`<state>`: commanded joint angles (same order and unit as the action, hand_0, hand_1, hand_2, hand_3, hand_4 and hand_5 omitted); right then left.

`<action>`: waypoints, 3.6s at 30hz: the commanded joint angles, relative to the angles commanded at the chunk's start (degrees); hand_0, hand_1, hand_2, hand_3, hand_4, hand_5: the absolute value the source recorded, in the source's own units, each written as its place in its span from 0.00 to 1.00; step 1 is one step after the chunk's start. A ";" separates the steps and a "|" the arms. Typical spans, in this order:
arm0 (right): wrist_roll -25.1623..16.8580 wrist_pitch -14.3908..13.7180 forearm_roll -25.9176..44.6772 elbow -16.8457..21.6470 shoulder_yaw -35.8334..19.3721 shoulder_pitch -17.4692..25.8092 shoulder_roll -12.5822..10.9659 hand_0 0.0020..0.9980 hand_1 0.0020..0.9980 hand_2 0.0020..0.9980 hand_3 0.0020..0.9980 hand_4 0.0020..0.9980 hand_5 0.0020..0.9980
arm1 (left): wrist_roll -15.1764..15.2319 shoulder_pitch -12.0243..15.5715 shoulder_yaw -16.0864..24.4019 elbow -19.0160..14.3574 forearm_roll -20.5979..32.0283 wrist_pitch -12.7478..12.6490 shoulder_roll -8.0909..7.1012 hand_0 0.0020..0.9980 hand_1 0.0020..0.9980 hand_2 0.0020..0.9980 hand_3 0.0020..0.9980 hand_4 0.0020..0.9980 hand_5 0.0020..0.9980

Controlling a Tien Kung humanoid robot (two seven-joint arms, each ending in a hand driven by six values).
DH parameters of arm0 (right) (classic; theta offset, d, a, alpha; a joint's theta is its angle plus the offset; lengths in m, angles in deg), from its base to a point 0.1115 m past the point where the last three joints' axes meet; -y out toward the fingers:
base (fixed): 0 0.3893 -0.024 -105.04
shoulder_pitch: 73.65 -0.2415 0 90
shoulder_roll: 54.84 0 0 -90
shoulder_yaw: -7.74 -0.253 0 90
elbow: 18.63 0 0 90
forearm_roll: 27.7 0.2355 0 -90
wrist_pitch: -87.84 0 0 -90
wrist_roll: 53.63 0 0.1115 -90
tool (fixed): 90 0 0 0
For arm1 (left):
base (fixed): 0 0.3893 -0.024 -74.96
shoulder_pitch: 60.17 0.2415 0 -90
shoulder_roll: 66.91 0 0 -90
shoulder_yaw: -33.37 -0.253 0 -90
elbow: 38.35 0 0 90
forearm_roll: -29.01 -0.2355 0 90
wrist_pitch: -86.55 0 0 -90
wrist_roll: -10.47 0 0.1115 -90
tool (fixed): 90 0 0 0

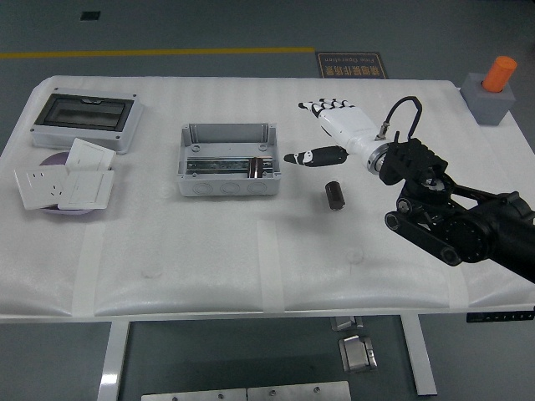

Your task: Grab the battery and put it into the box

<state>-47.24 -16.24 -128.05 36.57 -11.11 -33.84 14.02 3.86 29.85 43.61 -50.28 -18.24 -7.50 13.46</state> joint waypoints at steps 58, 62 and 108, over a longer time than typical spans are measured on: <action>-3.09 -3.56 2.85 -2.60 15.35 0.06 -1.14 0.89 0.68 0.67 0.78 0.77 0.55 | 1.11 -0.94 -1.24 -0.27 1.30 -0.30 0.04 0.60 0.62 0.43 0.61 0.44 0.51; -3.22 -3.59 3.16 -2.98 15.97 -0.27 -0.74 0.89 0.68 0.67 0.77 0.77 0.56 | 1.17 -1.06 -1.31 -0.30 1.34 -0.30 0.02 0.60 0.62 0.43 0.61 0.44 0.51; -5.10 -7.41 4.14 -0.73 13.41 -0.45 -1.38 0.82 0.63 0.58 0.65 0.29 0.22 | 1.51 -1.27 -1.17 -0.26 0.33 -0.57 0.11 0.60 0.62 0.43 0.61 0.44 0.51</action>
<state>-52.35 -23.65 -123.91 35.85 2.31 -34.29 12.63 5.37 28.58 42.44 -50.53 -17.91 -8.08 13.56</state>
